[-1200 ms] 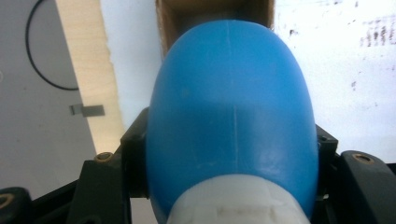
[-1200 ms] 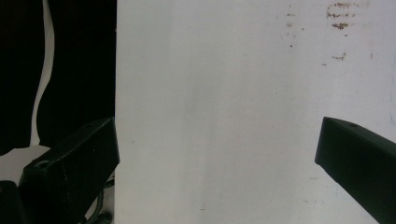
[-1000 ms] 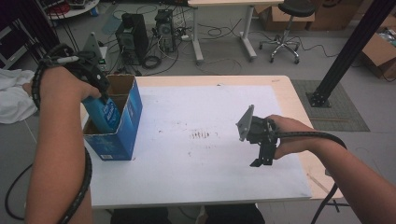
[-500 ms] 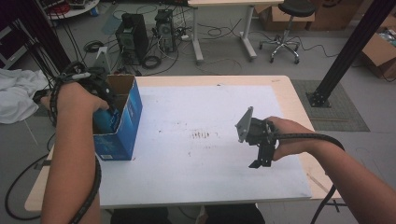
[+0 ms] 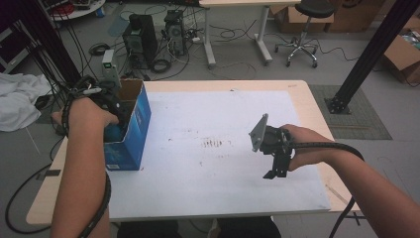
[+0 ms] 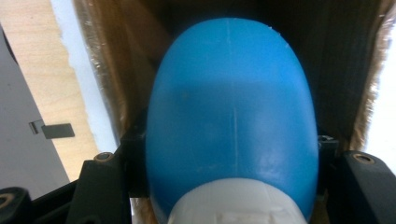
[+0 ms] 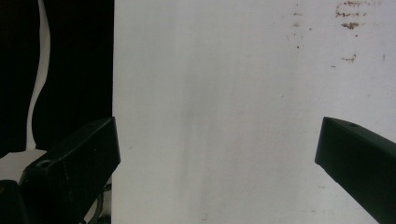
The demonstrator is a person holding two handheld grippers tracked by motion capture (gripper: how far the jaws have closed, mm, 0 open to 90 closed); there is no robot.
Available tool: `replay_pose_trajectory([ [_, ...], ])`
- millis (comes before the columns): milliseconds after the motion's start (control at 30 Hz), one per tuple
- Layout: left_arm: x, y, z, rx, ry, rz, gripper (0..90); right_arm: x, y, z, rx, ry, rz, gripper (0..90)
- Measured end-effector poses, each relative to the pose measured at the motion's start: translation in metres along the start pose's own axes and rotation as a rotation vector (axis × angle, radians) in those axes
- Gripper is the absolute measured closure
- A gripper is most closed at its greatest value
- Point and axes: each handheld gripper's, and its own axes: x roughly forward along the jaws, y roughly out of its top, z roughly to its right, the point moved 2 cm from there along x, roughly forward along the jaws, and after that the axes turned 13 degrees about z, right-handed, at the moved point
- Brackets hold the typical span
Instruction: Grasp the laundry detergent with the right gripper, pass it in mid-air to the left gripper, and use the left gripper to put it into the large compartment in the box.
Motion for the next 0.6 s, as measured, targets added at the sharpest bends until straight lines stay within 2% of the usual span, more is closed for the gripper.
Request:
replay_pose_trajectory([
  [200, 0.014, -0.001, 0.001, 0.005, 0.0, -0.015, 38.5, 0.002, -0.001, 0.001, 0.001, 0.003, 0.006, 0.0],
  [233, 0.015, 0.0, 0.001, 0.002, -0.003, 0.004, 38.5, 0.003, -0.001, 0.001, 0.002, 0.004, 0.008, 0.0],
  [467, 0.016, 0.001, 0.004, 0.014, 0.004, 0.009, 38.4, 0.004, -0.004, 0.003, 0.009, 0.005, 0.007, 0.0],
  [600, 0.016, 0.002, 0.003, -0.004, 0.002, -0.006, 38.4, 0.005, -0.004, 0.004, 0.007, 0.006, 0.01, 0.0],
])
